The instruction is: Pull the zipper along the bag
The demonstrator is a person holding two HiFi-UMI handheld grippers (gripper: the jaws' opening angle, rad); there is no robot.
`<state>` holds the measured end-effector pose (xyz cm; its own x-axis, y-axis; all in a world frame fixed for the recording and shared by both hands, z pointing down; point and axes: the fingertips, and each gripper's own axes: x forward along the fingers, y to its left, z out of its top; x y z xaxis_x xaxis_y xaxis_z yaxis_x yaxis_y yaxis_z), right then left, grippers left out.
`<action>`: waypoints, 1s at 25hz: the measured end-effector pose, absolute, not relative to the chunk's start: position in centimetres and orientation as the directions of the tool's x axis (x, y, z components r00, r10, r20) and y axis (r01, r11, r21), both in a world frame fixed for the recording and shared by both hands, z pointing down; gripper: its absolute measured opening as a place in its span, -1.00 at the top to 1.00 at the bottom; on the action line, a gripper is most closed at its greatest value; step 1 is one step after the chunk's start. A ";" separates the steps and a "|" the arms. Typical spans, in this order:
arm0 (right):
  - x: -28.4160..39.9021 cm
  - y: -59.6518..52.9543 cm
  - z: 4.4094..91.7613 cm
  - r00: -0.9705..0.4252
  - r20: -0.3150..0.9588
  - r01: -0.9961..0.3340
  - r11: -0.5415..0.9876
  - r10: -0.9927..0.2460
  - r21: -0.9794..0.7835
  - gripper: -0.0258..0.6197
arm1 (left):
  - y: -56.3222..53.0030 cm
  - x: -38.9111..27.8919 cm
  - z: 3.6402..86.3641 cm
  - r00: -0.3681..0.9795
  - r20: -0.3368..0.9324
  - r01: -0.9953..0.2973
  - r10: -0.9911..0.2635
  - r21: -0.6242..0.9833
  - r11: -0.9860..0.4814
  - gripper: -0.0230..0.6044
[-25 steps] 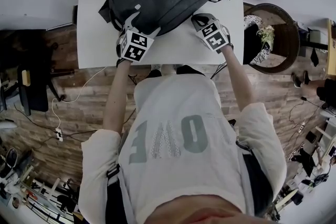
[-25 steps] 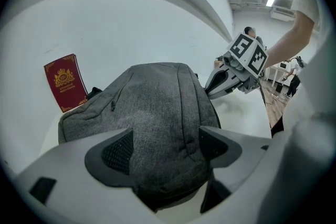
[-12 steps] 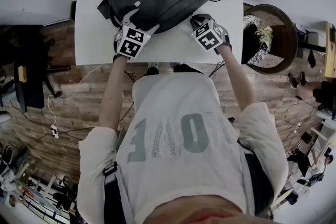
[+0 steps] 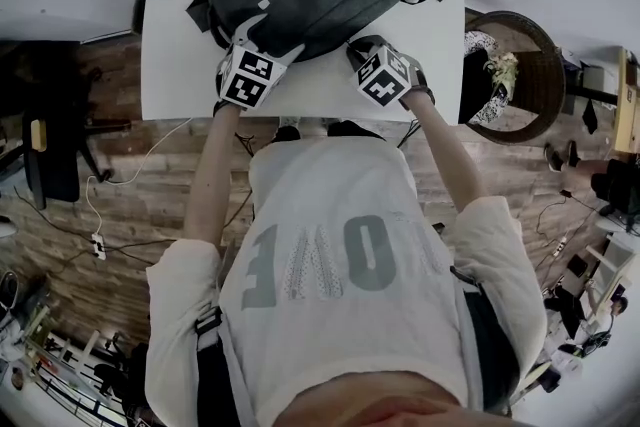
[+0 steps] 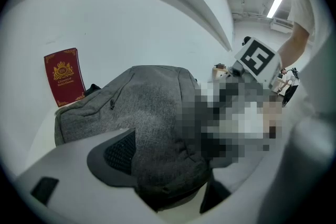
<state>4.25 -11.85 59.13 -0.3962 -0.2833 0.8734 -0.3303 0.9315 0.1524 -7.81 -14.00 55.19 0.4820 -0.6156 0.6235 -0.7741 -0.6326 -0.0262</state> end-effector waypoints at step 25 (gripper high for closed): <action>-6.4 -5.5 58.8 -0.534 0.830 -0.288 0.958 -0.161 0.001 0.82 | -17.2 -15.7 50.1 0.422 0.650 -0.570 -0.632 -0.352 -0.743 -0.29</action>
